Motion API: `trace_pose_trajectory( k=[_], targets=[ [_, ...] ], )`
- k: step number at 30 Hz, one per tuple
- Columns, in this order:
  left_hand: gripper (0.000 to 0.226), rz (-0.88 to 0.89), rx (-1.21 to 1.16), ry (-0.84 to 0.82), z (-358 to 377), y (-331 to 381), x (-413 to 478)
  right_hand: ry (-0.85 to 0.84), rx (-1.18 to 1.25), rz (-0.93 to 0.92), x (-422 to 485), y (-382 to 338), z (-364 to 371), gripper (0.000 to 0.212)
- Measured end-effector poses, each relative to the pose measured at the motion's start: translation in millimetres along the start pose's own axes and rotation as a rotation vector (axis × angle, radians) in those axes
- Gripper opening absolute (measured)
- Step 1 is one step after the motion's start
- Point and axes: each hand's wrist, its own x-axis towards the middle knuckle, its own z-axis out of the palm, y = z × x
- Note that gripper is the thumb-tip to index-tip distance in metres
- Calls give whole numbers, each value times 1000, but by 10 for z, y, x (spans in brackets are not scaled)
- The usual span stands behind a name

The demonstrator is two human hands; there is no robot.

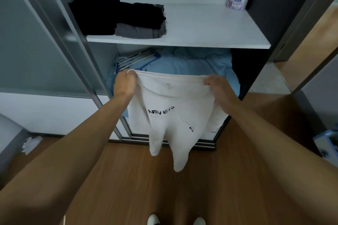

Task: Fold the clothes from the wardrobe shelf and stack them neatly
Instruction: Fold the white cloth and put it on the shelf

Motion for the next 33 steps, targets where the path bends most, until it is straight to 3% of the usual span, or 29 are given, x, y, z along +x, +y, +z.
trace_pose_trajectory(
  k=[3,5,10,12,15,18,20,24,26,28,33],
  targets=[
    [23,4,-43,33,-5,-65,-23,-95,-282,-228,-107,93,-44,38],
    [14,27,-83,7,-32,-125,-49,-162,-361,-282,-170,124,-103,42],
    [7,-28,-111,-97,-151,-249,-95,-342,-396,-162,-253,163,-246,19],
    [13,-47,-123,-209,-212,-313,-113,-285,-437,-128,-254,174,-273,14],
    [30,20,-85,-474,-282,-433,-128,-22,-493,-151,-216,156,-262,23],
    [39,73,72,-681,-323,-434,-161,131,-525,-165,-196,141,-247,20],
    [27,117,218,-735,-308,-421,-167,179,-532,-148,-204,173,-251,18],
    [24,181,288,-657,-259,-386,-181,234,-441,-95,-248,234,-301,25],
    [45,192,179,-539,-222,-364,-200,262,-327,-21,-273,262,-319,35],
    [51,157,62,-482,-129,-308,-254,293,-228,85,-305,283,-291,35],
    [49,70,-19,-538,230,-170,-479,337,58,320,-450,327,-7,38]
  ],
)
